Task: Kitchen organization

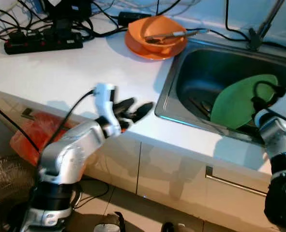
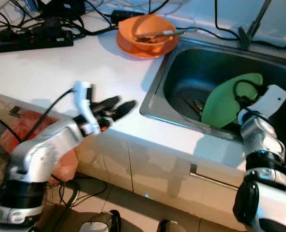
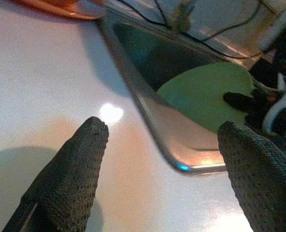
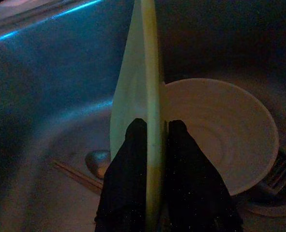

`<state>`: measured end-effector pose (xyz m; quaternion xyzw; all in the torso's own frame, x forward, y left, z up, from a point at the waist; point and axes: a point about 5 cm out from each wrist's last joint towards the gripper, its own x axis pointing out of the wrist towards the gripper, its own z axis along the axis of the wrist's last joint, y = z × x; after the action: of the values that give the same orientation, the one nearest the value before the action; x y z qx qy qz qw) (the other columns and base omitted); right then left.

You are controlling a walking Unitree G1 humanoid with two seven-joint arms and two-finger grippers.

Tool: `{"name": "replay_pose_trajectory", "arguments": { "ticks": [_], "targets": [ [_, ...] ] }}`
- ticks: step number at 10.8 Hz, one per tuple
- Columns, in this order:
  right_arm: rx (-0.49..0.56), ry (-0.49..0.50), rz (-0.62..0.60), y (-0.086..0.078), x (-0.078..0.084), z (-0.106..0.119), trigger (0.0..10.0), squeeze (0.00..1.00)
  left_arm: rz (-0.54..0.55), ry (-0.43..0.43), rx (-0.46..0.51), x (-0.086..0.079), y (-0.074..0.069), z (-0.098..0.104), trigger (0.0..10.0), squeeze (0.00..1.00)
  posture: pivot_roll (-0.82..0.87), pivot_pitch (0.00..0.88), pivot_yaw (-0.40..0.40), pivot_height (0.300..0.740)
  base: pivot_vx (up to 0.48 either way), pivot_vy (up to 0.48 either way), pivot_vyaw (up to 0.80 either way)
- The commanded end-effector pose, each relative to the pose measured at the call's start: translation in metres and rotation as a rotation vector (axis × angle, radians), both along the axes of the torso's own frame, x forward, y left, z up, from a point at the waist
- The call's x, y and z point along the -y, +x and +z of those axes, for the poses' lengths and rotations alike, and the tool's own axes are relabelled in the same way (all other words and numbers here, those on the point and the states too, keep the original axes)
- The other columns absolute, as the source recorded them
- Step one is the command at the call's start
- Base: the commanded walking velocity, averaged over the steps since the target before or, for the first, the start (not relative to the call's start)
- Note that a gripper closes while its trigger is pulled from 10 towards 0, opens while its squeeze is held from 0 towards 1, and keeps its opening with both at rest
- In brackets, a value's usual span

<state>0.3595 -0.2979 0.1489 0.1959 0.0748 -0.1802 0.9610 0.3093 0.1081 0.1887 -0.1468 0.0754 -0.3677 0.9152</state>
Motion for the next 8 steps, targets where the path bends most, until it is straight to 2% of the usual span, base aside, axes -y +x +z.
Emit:
{"name": "replay_pose_trajectory", "arguments": {
  "ticks": [1, 6, 8],
  "targets": [
    [-0.079, 0.012, -0.005, -0.006, -0.001, -0.023, 10.0, 0.0, -0.021, 0.039, 0.038, 0.006, 0.002, 0.003, 10.0, 0.0, 0.13, 0.152, 0.013, 0.74, 0.0, 0.0, 0.0],
    [-0.126, 0.034, 0.052, -0.003, -0.024, -0.044, 10.0, 0.0, -0.162, 0.12, 0.181, 0.048, 0.007, 0.016, 10.0, 0.0, 0.14, 0.15, 0.028, 0.74, 0.0, 0.0, 0.0],
    [-0.15, 0.033, 0.066, -0.005, -0.028, -0.05, 10.0, 0.0, -0.207, 0.167, 0.215, 0.058, 0.004, 0.012, 10.0, 0.0, 0.13, 0.148, 0.035, 0.74, 0.0, 0.0, 0.0]
  ]
}}
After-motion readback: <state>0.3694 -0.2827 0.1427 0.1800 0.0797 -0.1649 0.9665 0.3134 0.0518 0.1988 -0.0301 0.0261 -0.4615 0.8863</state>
